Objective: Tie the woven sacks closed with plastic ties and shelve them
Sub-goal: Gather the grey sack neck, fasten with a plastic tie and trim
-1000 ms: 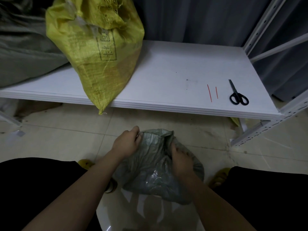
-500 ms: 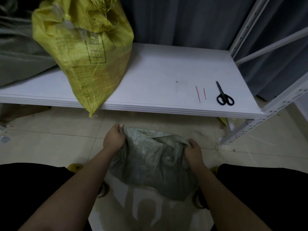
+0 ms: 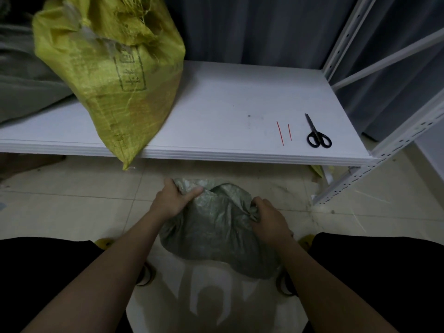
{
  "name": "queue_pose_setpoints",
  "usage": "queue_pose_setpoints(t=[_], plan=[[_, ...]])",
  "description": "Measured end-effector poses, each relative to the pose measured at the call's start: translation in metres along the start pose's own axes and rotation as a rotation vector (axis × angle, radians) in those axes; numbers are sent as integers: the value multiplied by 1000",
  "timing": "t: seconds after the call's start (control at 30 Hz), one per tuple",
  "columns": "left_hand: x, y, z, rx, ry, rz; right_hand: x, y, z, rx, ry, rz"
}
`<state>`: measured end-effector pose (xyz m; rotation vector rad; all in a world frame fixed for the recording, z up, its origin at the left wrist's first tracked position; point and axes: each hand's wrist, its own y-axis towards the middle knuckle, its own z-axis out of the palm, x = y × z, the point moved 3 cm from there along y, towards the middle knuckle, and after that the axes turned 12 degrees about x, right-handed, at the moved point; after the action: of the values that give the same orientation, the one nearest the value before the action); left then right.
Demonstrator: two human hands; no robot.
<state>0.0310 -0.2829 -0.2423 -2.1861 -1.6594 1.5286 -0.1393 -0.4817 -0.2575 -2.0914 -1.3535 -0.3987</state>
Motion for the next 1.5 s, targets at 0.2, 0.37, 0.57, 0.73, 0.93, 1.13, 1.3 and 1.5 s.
queue_pose_setpoints(t=[0.2,0.37,0.57,0.73,0.93,1.13,1.3,1.5], plan=[[5,10,-3,-60,349,44,-3,-8,-11,-62,-101,-131],[1,17,1,-152,441,-7,0,-5,-14,-58,-115,-186],[-9,17,-4,-253,517,58,-7,8,-17,-191,320,33],[-13,5,-4,-392,155,239,-8,21,-13,-255,641,177],[-21,2,4,-298,-279,294,-2,31,1,-80,1024,419],[-27,5,25,-51,-237,150,2,40,22,41,1256,519],[-40,-5,40,231,378,318,2,39,25,71,1397,442],[-33,3,41,-4,237,284,3,21,8,22,1042,128]])
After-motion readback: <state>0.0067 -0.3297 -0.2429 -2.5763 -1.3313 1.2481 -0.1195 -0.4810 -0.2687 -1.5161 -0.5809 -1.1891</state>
